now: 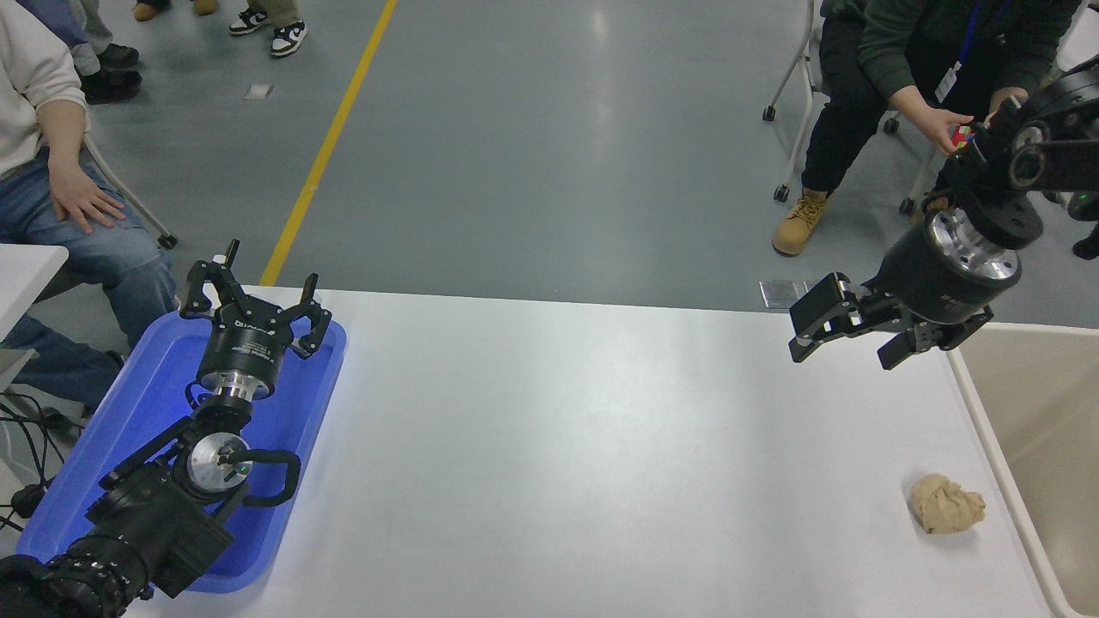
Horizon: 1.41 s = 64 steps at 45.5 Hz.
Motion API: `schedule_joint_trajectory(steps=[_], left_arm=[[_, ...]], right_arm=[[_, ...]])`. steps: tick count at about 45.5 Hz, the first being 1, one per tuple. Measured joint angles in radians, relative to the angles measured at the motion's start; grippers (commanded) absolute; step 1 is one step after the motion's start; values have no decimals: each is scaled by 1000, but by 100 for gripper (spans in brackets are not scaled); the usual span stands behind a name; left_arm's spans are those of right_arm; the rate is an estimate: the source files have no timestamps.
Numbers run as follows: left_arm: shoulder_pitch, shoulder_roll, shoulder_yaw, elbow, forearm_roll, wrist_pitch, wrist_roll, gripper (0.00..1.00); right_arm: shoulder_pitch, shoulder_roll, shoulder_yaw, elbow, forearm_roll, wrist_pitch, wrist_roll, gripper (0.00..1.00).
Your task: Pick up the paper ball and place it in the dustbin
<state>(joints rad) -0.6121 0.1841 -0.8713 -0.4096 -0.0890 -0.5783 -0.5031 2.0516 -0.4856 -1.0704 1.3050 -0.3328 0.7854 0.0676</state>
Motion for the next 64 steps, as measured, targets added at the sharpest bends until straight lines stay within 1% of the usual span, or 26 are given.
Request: schedule_joint_trajectory(steps=[48,64], left_arm=[[0,0,0,0,0,0,0,100],[0,0,0,0,0,0,0,100]], right_arm=[[-24,9,9,-21,1,0,0,100],[-44,28,14,-44,3,0,0,100]])
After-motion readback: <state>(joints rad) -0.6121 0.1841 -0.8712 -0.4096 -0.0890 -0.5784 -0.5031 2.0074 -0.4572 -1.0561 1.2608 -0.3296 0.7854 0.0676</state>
